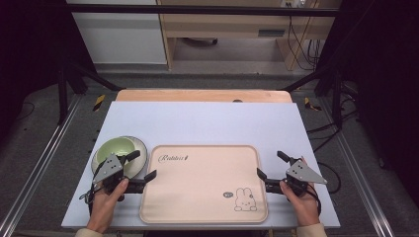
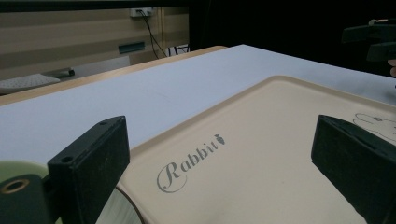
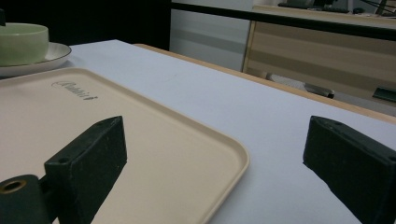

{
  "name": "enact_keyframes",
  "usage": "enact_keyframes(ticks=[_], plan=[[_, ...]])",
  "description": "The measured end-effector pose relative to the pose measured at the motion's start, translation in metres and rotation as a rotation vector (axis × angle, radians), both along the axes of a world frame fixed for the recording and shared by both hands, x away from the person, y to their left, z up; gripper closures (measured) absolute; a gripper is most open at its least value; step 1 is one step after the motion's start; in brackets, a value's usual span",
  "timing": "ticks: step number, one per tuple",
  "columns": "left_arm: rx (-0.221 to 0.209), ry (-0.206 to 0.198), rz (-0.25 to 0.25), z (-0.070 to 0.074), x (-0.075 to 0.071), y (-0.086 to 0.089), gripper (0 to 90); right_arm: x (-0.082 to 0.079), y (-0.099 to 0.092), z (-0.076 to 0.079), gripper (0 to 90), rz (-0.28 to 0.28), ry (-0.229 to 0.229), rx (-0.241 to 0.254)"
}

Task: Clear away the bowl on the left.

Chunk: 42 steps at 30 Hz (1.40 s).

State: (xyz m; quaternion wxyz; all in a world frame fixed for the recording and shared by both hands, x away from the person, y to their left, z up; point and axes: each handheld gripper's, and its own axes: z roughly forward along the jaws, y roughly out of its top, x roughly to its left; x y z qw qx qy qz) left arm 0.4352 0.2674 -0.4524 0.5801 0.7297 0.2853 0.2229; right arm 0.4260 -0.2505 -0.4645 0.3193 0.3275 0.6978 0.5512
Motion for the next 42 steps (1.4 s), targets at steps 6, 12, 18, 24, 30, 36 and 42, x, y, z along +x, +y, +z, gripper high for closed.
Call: enact_keyframes(ticks=[6, 12, 18, 24, 30, 36, 42], plan=[[-0.006, 0.012, 0.001, 0.002, -0.001, -0.001, 4.6, 0.000, -0.002, 0.000, 6.2, -0.014, 0.006, 0.005], [0.007, -0.028, 0.025, 0.017, -0.007, -0.004, 4.6, 0.001, -0.001, 0.000, 6.2, -0.015, 0.010, 0.001], [0.086, -0.103, 0.054, 0.050, 0.005, -0.007, 4.7, -0.001, -0.002, -0.001, 6.2, -0.026, 0.010, -0.006], [0.040, -0.106, 0.134, 0.074, 0.029, 0.003, 4.8, -0.001, -0.003, 0.000, 6.2, -0.028, 0.004, 0.006], [0.029, -0.089, 0.291, 0.076, 0.039, 0.038, 5.6, -0.002, -0.006, 0.000, 7.1, -0.030, 0.003, 0.007], [0.083, -0.057, 0.434, 0.073, 0.040, 0.070, 5.8, -0.001, -0.005, 0.001, 8.1, -0.044, 0.000, 0.004], [0.120, 0.044, 0.469, 0.060, 0.047, 0.080, 5.6, -0.001, -0.007, 0.001, 7.5, -0.070, 0.012, 0.029]])
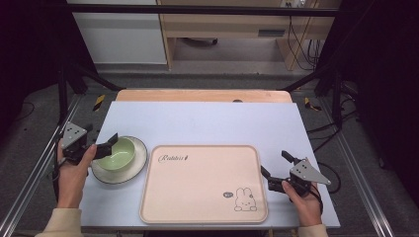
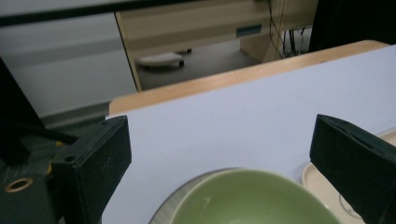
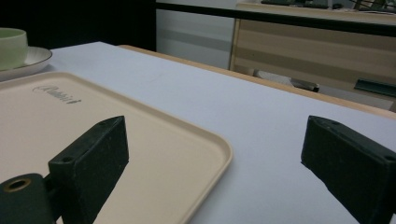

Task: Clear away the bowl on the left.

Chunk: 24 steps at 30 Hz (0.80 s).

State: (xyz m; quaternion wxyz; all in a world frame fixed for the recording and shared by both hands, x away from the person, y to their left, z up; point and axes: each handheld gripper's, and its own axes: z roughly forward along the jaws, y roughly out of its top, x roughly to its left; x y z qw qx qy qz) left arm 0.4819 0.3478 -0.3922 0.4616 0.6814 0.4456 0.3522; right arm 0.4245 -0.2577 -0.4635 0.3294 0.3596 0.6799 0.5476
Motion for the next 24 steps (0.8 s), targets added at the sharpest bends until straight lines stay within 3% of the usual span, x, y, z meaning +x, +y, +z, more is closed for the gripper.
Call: enact_keyframes(ticks=[4, 6, 14, 20, 24], plan=[[-0.008, 0.092, 0.033, -0.009, 0.005, 0.005, 5.8, 0.002, -0.002, -0.001, 7.3, -0.017, 0.011, 0.008], [-0.011, 0.117, 0.045, -0.013, 0.007, 0.007, 5.9, 0.002, -0.002, 0.000, 7.3, -0.017, 0.009, 0.006], [-0.017, 0.124, 0.084, -0.020, 0.006, 0.011, 8.0, 0.002, 0.001, -0.001, 7.3, -0.014, 0.016, -0.015], [-0.017, 0.198, 0.116, -0.027, 0.007, 0.019, 15.7, 0.002, 0.001, 0.000, 7.3, -0.010, 0.013, -0.013], [0.023, 0.274, 0.141, -0.033, 0.009, 0.021, 26.2, 0.002, 0.002, 0.000, 7.3, -0.012, 0.018, -0.016]])
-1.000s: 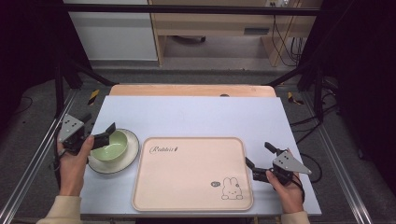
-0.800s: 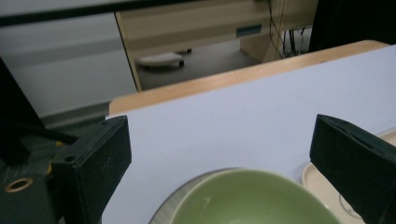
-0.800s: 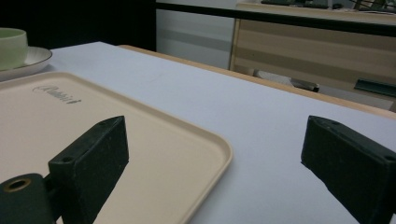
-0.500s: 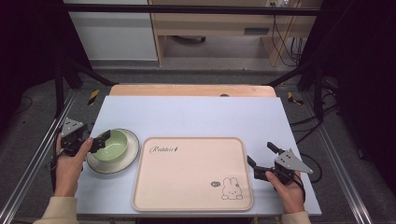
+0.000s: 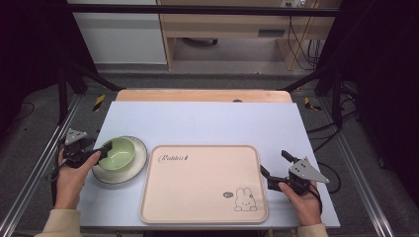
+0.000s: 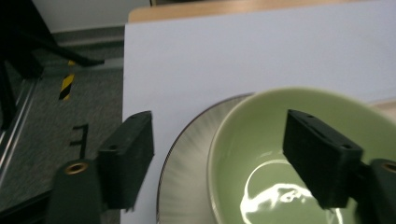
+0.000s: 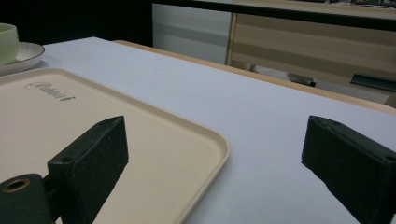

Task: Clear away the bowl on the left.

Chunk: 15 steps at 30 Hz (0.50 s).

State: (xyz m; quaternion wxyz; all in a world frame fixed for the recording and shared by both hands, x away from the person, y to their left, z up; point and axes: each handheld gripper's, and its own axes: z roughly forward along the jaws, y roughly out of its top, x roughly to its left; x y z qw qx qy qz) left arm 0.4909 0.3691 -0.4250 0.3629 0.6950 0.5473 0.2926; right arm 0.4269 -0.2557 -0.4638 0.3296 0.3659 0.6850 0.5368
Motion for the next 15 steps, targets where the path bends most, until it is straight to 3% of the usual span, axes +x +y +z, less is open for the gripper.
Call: enact_keyframes(ticks=[2, 7, 15], plan=[[0.015, 0.032, 0.011, -0.003, -0.001, 0.002, 34.0, 0.000, 0.001, 0.000, 7.3, 0.005, 0.001, -0.002], [-0.007, 0.087, 0.008, -0.008, -0.002, 0.007, 49.2, 0.000, 0.001, 0.000, 7.3, 0.001, 0.003, -0.006], [-0.010, 0.155, 0.000, -0.014, 0.000, 0.007, 63.0, 0.000, 0.002, -0.001, 7.3, 0.009, 0.007, -0.011]])
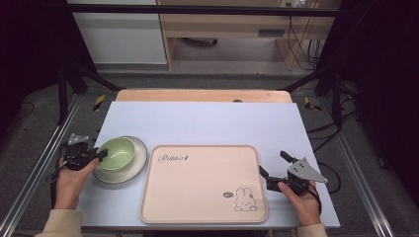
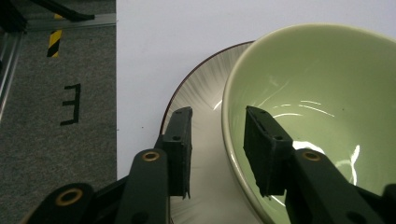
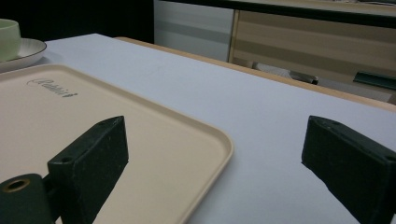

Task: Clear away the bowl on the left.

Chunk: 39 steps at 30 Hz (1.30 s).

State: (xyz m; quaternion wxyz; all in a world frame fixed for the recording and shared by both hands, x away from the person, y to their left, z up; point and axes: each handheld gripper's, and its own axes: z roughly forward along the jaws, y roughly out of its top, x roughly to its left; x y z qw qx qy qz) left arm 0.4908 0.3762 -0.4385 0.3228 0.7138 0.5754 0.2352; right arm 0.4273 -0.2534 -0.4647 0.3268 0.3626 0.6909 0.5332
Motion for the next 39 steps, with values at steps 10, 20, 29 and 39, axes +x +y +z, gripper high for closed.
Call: enact_keyframes(ticks=[10, 20, 29, 39], plan=[[-0.021, 0.034, -0.021, -0.003, 0.002, -0.003, 78.6, 0.000, 0.002, -0.001, 7.2, 0.003, 0.004, -0.008], [-0.129, 0.005, -0.007, -0.004, 0.001, 0.002, 83.2, 0.001, 0.004, -0.001, 7.4, 0.009, 0.005, -0.010], [-0.110, -0.026, 0.007, 0.003, -0.001, -0.002, 83.2, 0.001, 0.004, 0.000, 7.3, 0.011, 0.003, 0.000], [-0.138, -0.049, 0.011, 0.009, -0.004, -0.001, 82.7, 0.000, 0.004, 0.001, 6.7, 0.015, -0.015, 0.011]])
